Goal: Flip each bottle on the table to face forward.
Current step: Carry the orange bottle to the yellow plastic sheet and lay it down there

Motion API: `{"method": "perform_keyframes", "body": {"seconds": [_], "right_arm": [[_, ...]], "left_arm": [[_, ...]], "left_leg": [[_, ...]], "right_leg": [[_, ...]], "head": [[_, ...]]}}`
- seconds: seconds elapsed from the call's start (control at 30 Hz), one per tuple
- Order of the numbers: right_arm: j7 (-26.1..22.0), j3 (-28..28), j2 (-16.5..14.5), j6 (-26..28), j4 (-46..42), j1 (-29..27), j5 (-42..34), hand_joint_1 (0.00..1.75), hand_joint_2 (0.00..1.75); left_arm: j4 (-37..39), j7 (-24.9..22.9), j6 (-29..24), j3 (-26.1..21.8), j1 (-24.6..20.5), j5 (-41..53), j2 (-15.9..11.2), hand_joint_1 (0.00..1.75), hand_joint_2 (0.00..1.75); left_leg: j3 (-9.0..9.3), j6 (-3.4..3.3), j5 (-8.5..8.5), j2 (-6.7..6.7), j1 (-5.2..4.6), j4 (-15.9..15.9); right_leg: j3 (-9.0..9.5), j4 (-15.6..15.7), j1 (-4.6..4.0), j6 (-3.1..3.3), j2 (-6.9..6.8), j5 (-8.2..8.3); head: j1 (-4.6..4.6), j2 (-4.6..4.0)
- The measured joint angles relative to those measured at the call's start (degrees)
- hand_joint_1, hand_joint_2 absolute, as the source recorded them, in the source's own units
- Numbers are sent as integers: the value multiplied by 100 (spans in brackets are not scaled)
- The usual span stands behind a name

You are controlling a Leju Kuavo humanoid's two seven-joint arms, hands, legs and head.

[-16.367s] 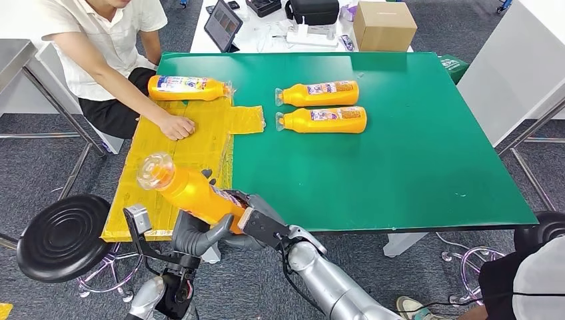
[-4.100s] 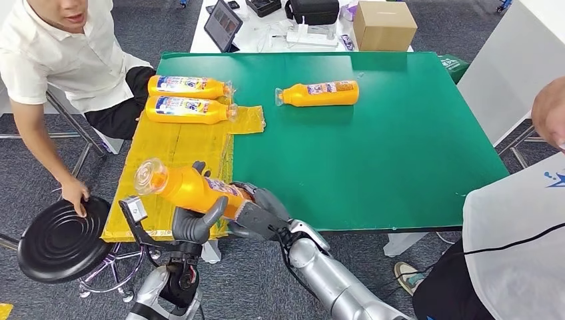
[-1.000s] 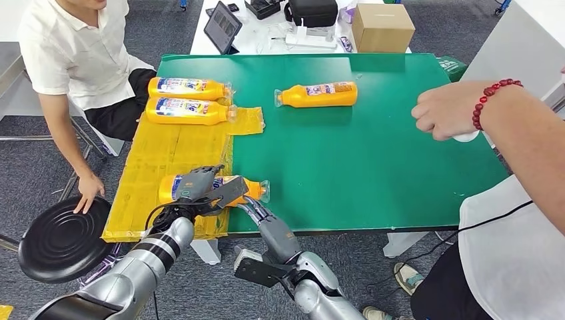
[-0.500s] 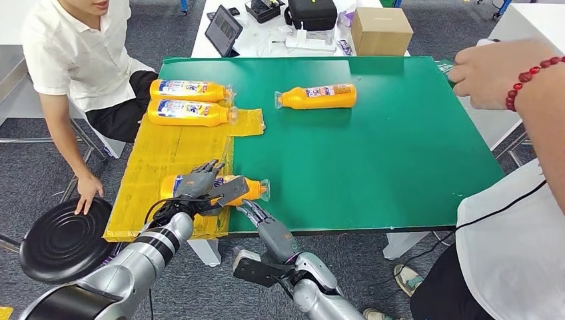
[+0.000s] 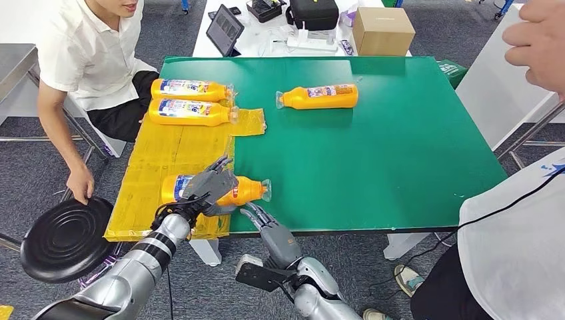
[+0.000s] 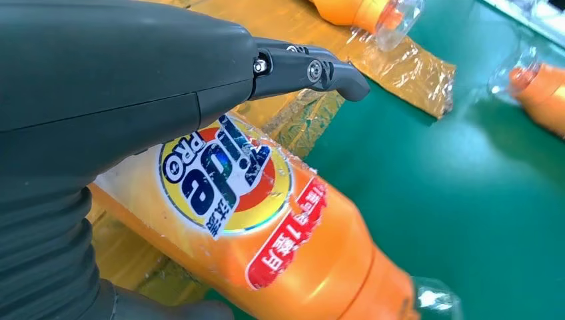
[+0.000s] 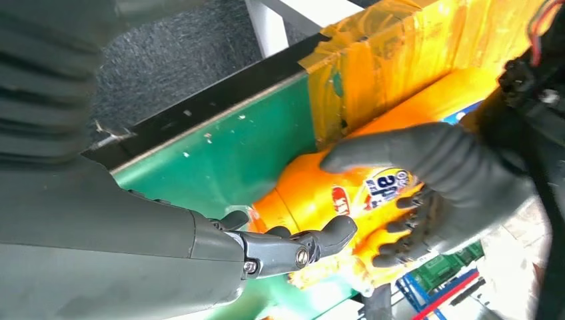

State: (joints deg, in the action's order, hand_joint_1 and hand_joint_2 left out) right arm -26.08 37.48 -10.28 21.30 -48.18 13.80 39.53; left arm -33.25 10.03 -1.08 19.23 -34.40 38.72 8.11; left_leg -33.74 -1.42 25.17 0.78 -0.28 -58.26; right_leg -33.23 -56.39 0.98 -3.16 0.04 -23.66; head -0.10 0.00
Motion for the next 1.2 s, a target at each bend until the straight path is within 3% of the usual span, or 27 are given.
{"method": "perform_keyframes", "body": {"seconds": [0.53,0.83,1.2], "right_arm": [[90,-170,178,221,-121,-424,99,0,175],[79,-251,213,248,-251,-519,104,0,175],[-30,-639,485,626,-1188,-925,137,0,175]], "left_arm": [[-3216,16,-197,3,1652,-1434,-390,0,175],[-4057,170,-194,1,2110,-1771,-508,0,175],[-5138,567,101,-316,3109,-3821,-512,0,175]], "left_leg": [[-85,0,0,-5,2,-1],[-87,0,0,-4,1,-1],[-96,2,5,-15,1,-1]], "right_leg": [[-87,-2,-1,-1,1,0],[-89,-1,-1,0,1,0],[-100,1,-1,0,3,-1]], "head": [[-1,0],[-1,0],[-1,0]]}}
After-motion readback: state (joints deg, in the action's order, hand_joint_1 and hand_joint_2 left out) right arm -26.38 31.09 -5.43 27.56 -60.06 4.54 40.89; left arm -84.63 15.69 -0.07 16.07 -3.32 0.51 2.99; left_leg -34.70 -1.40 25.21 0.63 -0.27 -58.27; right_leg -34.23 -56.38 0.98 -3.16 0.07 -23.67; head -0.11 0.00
